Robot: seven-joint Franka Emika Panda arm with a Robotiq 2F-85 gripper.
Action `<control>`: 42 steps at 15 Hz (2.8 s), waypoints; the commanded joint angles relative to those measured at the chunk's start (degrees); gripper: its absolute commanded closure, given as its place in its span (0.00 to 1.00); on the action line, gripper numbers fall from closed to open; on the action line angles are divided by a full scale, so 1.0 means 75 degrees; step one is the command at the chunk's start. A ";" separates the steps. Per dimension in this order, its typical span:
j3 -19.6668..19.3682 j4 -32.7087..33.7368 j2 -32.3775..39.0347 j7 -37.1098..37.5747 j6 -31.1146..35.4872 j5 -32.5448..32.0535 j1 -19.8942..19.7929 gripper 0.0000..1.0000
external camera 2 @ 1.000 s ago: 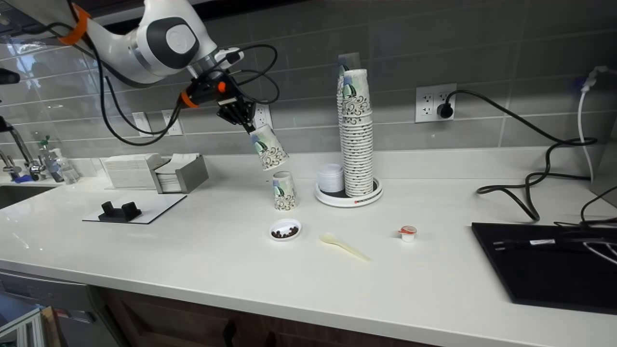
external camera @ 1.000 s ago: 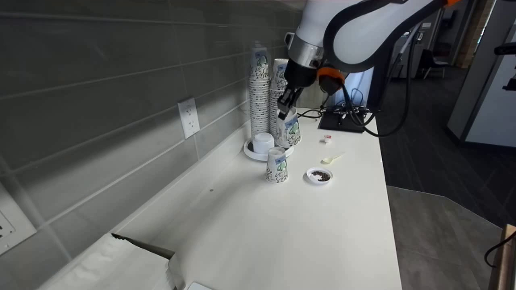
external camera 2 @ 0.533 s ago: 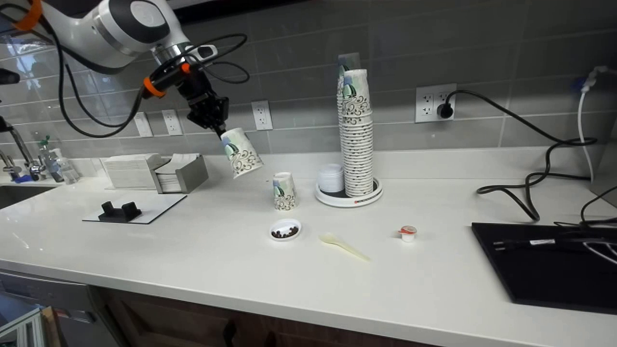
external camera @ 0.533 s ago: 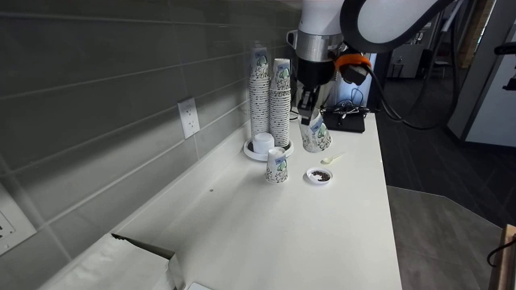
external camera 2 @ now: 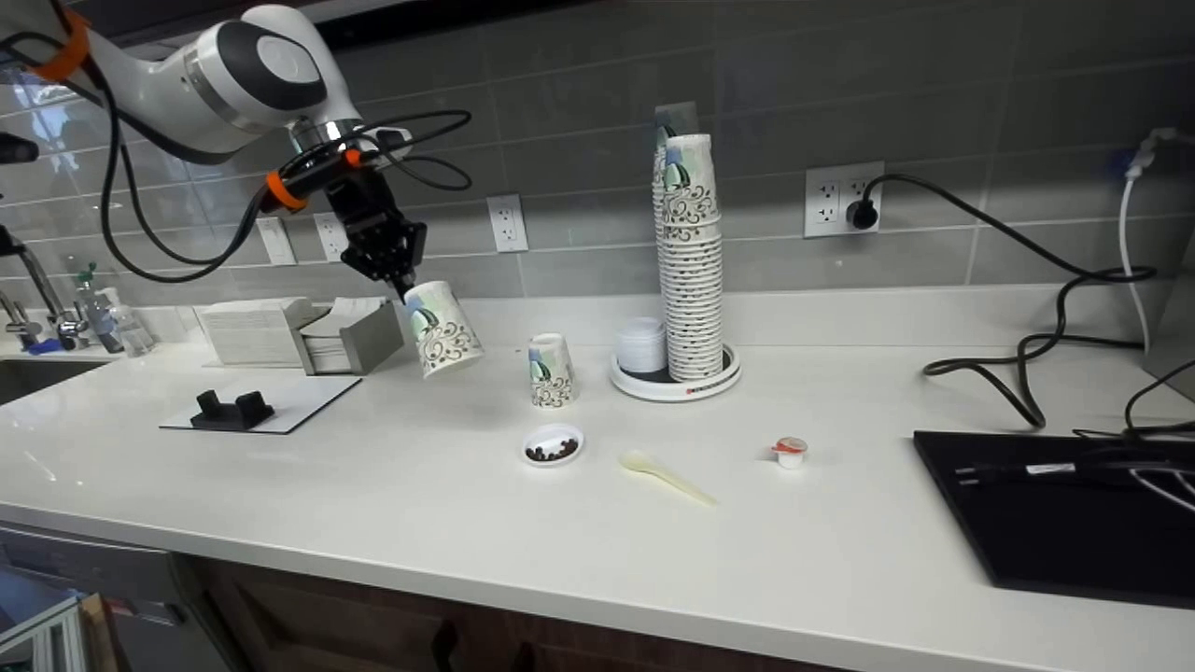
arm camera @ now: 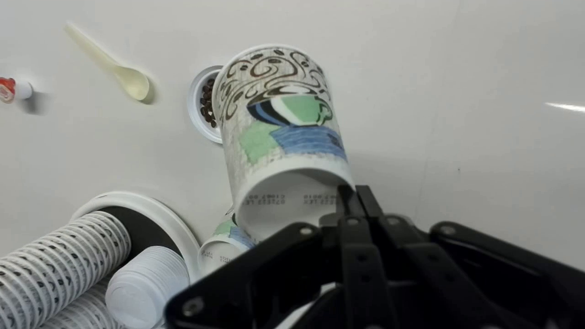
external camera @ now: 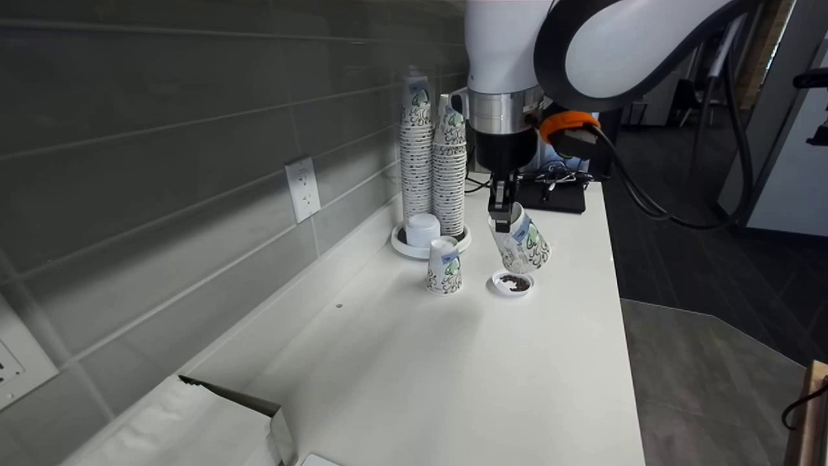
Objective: Remove a cup from the small stack and place it upright
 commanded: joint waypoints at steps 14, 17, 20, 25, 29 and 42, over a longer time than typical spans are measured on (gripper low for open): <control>0.0550 0.2709 0.3550 -0.1195 -0.3624 -0.2399 0.1331 0.99; 0.0532 0.3309 0.4289 -0.1452 -0.3973 -0.2864 0.1626 0.99; 0.0518 0.3799 0.4877 -0.1684 -0.4291 -0.3208 0.1873 0.99; 0.0522 0.4306 0.5570 -0.1969 -0.4434 -0.3463 0.2082 0.99; 0.0533 0.4538 0.5895 -0.2136 -0.4310 -0.3503 0.2129 0.99; 0.0808 0.3173 0.4143 -0.2151 -0.1552 -0.1595 0.0910 0.01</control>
